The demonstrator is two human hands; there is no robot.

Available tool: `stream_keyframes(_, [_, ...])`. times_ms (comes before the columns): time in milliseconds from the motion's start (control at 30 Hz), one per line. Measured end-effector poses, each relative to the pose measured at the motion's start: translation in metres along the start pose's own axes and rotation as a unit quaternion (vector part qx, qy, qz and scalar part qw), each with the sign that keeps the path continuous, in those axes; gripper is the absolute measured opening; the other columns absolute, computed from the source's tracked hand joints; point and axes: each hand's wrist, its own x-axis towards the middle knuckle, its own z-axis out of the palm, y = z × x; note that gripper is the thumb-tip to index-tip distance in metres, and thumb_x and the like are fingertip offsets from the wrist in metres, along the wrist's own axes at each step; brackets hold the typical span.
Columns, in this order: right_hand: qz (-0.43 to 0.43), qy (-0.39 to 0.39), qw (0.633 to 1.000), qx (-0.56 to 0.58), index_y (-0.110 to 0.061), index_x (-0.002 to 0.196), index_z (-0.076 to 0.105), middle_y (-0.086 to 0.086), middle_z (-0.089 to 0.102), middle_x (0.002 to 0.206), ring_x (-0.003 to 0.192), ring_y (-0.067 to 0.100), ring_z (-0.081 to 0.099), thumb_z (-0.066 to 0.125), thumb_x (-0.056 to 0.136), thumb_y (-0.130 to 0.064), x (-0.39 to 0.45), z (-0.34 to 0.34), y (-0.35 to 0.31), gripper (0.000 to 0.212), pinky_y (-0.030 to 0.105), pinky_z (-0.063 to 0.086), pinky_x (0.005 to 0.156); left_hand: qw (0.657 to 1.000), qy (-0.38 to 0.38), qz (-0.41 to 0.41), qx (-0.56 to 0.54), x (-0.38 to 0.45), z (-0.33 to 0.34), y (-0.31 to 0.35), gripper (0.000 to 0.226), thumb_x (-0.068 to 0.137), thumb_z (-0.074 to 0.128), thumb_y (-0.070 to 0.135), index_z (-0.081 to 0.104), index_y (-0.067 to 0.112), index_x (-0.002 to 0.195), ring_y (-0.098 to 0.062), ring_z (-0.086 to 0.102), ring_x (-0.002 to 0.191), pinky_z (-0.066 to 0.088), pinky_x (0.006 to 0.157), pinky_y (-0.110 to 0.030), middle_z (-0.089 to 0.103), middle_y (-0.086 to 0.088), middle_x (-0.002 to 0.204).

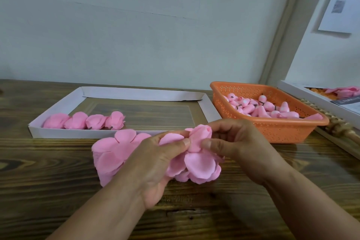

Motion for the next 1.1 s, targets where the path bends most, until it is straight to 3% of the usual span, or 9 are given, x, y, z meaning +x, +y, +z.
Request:
stream_keyframes(67, [0.002, -0.042, 0.998, 0.054, -0.009, 0.097, 0.073, 0.008, 0.074, 0.087, 0.075, 0.012, 0.069, 0.069, 0.076, -0.011, -0.001, 0.001, 0.001, 0.022, 0.017, 0.051, 0.059, 1.000, 0.003, -0.014, -0.013, 0.001, 0.000, 0.000, 0.017, 0.083, 0.061, 0.012, 0.076, 0.006, 0.091, -0.030, 0.055, 0.078, 0.039, 0.064, -0.039, 0.070, -0.020, 0.089])
stream_keyframes(200, [0.019, -0.047, 0.990, 0.129, -0.003, 0.104, 0.070, 0.021, 0.068, 0.109, 0.101, 0.034, 0.065, 0.063, 0.078, -0.003, 0.000, -0.001, 0.008, 0.027, 0.039, 0.055, 0.083, 0.999, 0.008, -0.035, -0.040, 0.002, -0.001, 0.001, 0.028, 0.078, 0.063, 0.012, 0.071, 0.004, 0.104, -0.030, 0.058, 0.077, 0.042, 0.064, -0.038, 0.070, -0.019, 0.093])
stream_keyframes(267, [0.048, -0.044, 0.981, 0.182, 0.000, 0.102, 0.071, 0.025, 0.066, 0.111, 0.103, 0.037, 0.063, 0.061, 0.076, -0.006, 0.000, -0.002, 0.011, 0.028, 0.042, 0.052, 0.086, 0.998, 0.004, -0.042, -0.044, 0.002, -0.002, 0.001, 0.038, 0.069, 0.066, 0.015, 0.071, 0.003, 0.104, -0.030, 0.059, 0.075, 0.042, 0.063, -0.038, 0.071, -0.020, 0.094])
stream_keyframes(433, [0.046, -0.026, 0.983, 0.175, -0.003, 0.095, 0.073, 0.021, 0.070, 0.100, 0.089, 0.030, 0.067, 0.069, 0.073, -0.007, 0.000, 0.004, 0.013, 0.023, 0.033, 0.056, 0.074, 0.998, -0.005, -0.053, -0.038, 0.004, -0.003, -0.001, 0.039, 0.064, 0.069, 0.017, 0.074, 0.004, 0.100, -0.029, 0.059, 0.081, 0.044, 0.062, -0.037, 0.072, -0.017, 0.092])
stream_keyframes(600, [-0.014, 0.018, 0.998, 0.054, 0.001, 0.101, 0.070, 0.028, 0.066, 0.098, 0.090, 0.047, 0.062, 0.074, 0.073, -0.007, 0.002, 0.009, 0.011, 0.029, 0.051, 0.052, 0.079, 0.999, 0.001, -0.042, -0.024, 0.004, -0.004, -0.002, 0.037, 0.062, 0.069, 0.020, 0.076, 0.008, 0.097, -0.029, 0.061, 0.085, 0.046, 0.063, -0.039, 0.073, -0.017, 0.095])
stream_keyframes(700, [-0.031, 0.029, 0.998, 0.040, 0.000, 0.101, 0.070, 0.028, 0.066, 0.097, 0.091, 0.051, 0.059, 0.073, 0.073, -0.009, 0.001, 0.010, 0.009, 0.030, 0.059, 0.049, 0.079, 0.999, 0.004, -0.034, -0.008, 0.002, -0.003, -0.001, 0.039, 0.065, 0.067, 0.020, 0.073, 0.008, 0.102, -0.029, 0.062, 0.085, 0.046, 0.066, -0.039, 0.072, -0.017, 0.099])
stream_keyframes(833, [-0.035, 0.044, 0.998, 0.026, -0.010, 0.096, 0.073, 0.010, 0.073, 0.085, 0.078, 0.024, 0.069, 0.069, 0.078, -0.005, -0.004, 0.019, 0.010, 0.019, 0.032, 0.055, 0.066, 0.999, 0.038, -0.030, -0.004, 0.001, 0.000, 0.000, 0.019, 0.082, 0.065, 0.008, 0.071, 0.004, 0.099, -0.029, 0.065, 0.083, 0.046, 0.076, -0.044, 0.073, -0.017, 0.097])
stream_keyframes(1000, [-0.010, 0.125, 0.991, 0.052, -0.012, 0.087, 0.074, 0.017, 0.072, 0.083, 0.075, 0.029, 0.067, 0.064, 0.082, 0.003, -0.003, 0.027, 0.018, 0.019, 0.038, 0.055, 0.066, 0.998, 0.056, -0.010, 0.019, 0.002, 0.002, -0.002, 0.016, 0.089, 0.055, -0.001, 0.071, -0.003, 0.091, -0.026, 0.066, 0.066, 0.047, 0.063, -0.039, 0.072, -0.019, 0.084])
stream_keyframes(1100, [-0.009, 0.117, 0.992, 0.042, -0.016, 0.089, 0.073, 0.016, 0.071, 0.082, 0.072, 0.032, 0.068, 0.064, 0.084, 0.001, -0.005, 0.029, 0.017, 0.020, 0.042, 0.055, 0.058, 0.994, 0.095, -0.011, 0.047, 0.005, 0.003, -0.004, 0.021, 0.096, 0.050, 0.010, 0.069, 0.001, 0.101, -0.032, 0.068, 0.081, 0.054, 0.066, -0.041, 0.072, -0.018, 0.094])
